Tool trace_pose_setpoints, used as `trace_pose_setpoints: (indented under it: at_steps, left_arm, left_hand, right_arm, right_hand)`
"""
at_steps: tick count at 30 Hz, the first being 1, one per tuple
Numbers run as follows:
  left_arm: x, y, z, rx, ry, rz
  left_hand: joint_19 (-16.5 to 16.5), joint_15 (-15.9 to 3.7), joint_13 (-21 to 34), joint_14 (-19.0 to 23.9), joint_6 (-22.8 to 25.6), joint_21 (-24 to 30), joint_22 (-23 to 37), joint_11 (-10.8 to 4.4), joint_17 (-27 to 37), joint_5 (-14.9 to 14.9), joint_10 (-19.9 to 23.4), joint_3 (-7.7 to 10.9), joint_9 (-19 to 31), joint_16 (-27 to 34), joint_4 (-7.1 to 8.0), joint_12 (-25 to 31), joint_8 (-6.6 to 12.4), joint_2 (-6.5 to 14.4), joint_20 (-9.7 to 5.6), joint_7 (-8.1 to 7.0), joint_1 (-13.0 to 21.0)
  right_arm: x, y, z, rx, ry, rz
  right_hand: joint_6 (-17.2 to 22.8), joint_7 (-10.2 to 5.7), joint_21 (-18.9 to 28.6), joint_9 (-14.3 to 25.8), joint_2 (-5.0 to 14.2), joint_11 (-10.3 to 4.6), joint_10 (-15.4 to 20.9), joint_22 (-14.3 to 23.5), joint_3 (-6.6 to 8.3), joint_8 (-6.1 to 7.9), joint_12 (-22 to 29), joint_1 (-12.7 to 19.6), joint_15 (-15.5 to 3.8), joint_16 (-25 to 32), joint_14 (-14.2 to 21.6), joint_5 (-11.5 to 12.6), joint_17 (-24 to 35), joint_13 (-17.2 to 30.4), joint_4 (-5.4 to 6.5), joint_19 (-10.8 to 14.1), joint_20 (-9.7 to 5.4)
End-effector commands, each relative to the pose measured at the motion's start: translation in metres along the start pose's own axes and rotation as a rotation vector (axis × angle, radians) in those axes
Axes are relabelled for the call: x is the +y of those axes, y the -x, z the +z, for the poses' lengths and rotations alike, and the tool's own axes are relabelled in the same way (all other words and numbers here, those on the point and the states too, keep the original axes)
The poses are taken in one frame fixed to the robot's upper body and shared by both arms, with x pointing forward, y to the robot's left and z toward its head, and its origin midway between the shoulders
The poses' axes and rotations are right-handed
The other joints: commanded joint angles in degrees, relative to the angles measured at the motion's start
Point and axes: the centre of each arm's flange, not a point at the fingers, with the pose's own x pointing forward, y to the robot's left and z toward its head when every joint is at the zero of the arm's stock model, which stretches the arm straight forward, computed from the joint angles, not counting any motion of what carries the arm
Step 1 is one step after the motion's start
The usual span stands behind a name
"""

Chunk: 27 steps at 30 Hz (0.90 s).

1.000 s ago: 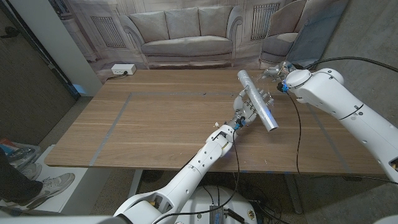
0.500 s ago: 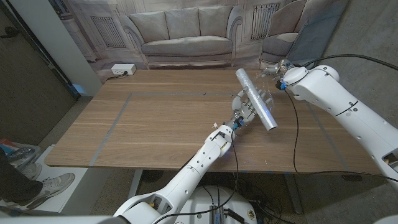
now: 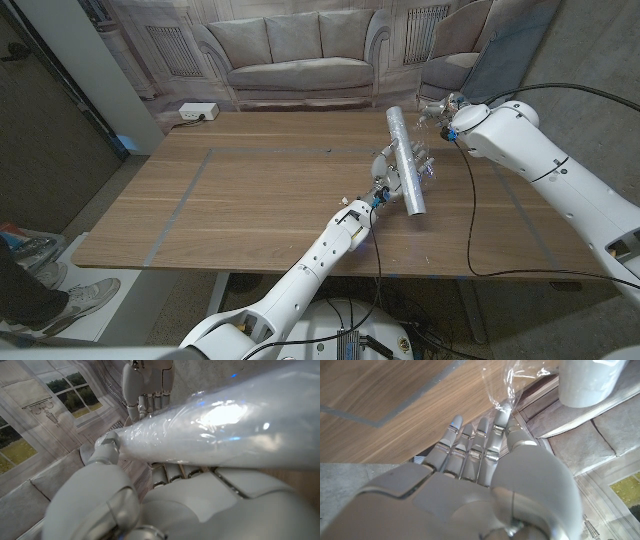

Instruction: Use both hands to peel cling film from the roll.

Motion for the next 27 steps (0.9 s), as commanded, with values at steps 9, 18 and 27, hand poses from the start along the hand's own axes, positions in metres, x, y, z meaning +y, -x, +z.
trace_pose_setpoints:
  at_steps: [9, 18, 27]
  left_arm:
    - [0.006, 0.001, 0.008, -0.011, 0.021, -0.006]
    - [0.001, -0.001, 0.021, -0.081, 0.047, -0.060]
    - [-0.005, 0.000, 0.023, -0.078, 0.064, -0.090]
  left_hand:
    - [0.3, -3.89, 0.2, 0.7, -0.7, 0.2, 0.2, -0.64, 0.2, 0.0, 0.5, -0.45, 0.3, -0.1, -0.43, -0.2, -0.01, -1.9, -0.30, 0.31, -0.2]
    - [-0.3, -3.84, 0.2, 0.6, 0.6, -0.2, 0.2, -0.70, 0.3, 0.1, 1.1, -0.79, 0.6, -0.3, -0.12, -0.1, 0.77, -2.1, -0.07, 0.65, -0.5]
    - [-0.2, -4.04, 0.2, 1.6, 3.0, -0.2, 0.2, -0.57, 0.5, 0.2, 3.1, -0.67, 0.9, 0.0, 0.26, 0.4, 2.05, -1.5, -0.21, 0.95, -0.5]
  right_arm:
    - [0.005, -0.007, 0.012, -0.004, 0.013, 0.006]
    - [0.004, -0.008, 0.003, -0.016, -0.071, -0.002]
    - [0.003, -0.012, -0.006, -0.016, -0.090, 0.019]
  right_hand:
    - [0.3, 0.40, 0.3, 0.1, -0.22, -0.08, 0.5, 0.0, 0.06, 0.36, -0.1, 0.8, -0.40, -0.2, 0.7, 0.4, 0.2, 0.2, 0.36, -0.1, -0.21]
    - [0.3, 0.43, 1.0, -1.6, -2.46, 1.72, 0.3, -0.4, -4.13, -0.57, -0.6, -7.2, 1.53, 0.0, 1.0, -0.5, 0.5, 0.3, 4.24, 0.3, 1.37]
    - [-9.2, 3.49, 0.8, -4.3, -5.03, 5.58, -3.8, -0.4, -9.45, -6.46, -1.8, -18.4, 5.51, -0.6, -1.7, -0.4, 0.6, 0.6, 8.43, -2.4, 3.72]
